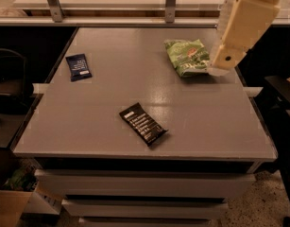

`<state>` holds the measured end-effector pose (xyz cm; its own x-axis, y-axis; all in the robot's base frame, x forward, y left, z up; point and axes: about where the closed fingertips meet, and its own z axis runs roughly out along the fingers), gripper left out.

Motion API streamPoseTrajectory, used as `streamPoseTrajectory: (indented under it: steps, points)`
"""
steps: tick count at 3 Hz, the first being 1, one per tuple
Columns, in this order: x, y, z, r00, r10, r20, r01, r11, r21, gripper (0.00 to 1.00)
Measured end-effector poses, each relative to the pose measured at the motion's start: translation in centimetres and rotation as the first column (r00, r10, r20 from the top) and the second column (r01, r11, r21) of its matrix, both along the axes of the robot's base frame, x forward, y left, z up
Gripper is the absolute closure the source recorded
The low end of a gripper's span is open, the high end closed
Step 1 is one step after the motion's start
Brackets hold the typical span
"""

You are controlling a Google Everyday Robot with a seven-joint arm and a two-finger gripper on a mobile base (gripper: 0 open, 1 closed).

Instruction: Pick rxbar blueberry

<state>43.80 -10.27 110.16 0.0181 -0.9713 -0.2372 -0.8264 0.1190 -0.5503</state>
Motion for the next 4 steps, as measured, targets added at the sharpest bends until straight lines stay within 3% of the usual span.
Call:
streamPoseTrajectory:
  steps: [1,2,3,4]
  points:
    - [1.5,3.0,0.9,0.9959,0.088,0.023,-0.087,0.996,-0.01,0.0]
    - [4.2,7.5,1.5,0.9787,0.199,0.049,-0.198,0.98,-0.025,0.0]
    - [7.2,11.6,1.1,0.9637,0.258,0.067,-0.258,0.966,-0.02,0.0]
    - [7.2,11.6,1.1,0.9637,0.259,0.067,-0.258,0.966,-0.02,0.0]
